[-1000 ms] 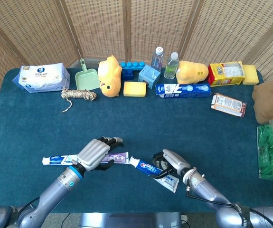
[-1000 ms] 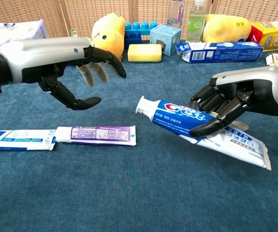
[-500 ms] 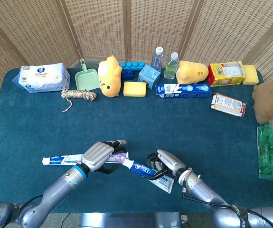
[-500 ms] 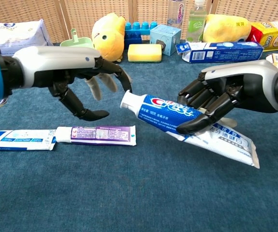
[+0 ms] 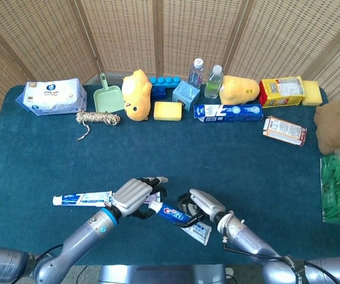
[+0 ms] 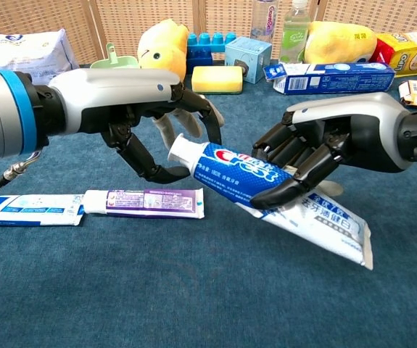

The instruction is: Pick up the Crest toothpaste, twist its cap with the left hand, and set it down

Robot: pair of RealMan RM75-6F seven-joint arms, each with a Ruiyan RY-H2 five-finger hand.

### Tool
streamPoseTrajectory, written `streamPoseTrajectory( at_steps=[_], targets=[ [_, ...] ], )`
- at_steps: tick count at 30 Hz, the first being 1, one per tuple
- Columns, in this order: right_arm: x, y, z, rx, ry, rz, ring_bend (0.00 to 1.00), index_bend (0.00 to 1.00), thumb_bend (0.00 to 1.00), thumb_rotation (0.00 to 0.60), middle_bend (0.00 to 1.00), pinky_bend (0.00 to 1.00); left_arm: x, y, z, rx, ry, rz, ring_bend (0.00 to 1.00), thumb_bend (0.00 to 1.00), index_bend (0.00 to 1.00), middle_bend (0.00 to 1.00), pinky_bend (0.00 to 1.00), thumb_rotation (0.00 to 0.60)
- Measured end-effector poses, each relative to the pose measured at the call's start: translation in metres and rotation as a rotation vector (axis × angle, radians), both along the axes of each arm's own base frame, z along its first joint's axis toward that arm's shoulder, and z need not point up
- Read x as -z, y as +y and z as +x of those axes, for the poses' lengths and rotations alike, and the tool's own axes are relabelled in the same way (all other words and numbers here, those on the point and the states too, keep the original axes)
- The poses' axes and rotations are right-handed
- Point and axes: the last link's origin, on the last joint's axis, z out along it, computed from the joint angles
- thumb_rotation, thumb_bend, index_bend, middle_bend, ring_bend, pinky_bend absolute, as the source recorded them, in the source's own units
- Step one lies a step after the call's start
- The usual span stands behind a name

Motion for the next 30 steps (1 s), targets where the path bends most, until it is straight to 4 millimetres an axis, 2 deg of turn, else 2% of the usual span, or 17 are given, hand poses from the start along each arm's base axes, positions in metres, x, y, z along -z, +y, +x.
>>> streamPoseTrajectory(
  at_steps=[6, 18, 30],
  targets=[
    [0.000, -0.001, -0.002, -0.018, 0.033, -0.025, 0.80, 0.89, 0.39, 0.600, 0.85, 0.86, -0.001, 0.001, 0.000, 0.008, 0.014, 0.023, 0.22, 0.41, 0.48, 0.20, 0.30, 0.600],
    [0.008, -0.001, -0.006, -0.075, 0.136, -0.092, 0.80, 0.89, 0.39, 0.600, 0.85, 0.86, -0.005, 0.002, -0.009, -0.001, 0.054, 0.025, 0.22, 0.41, 0.48, 0.20, 0.31, 0.600],
    [0.015, 0.001, -0.004, -0.123, 0.193, -0.131, 0.80, 0.90, 0.39, 0.600, 0.85, 0.86, -0.005, 0.000, -0.009, -0.003, 0.051, 0.009, 0.22, 0.41, 0.48, 0.20, 0.31, 0.600]
  ],
)
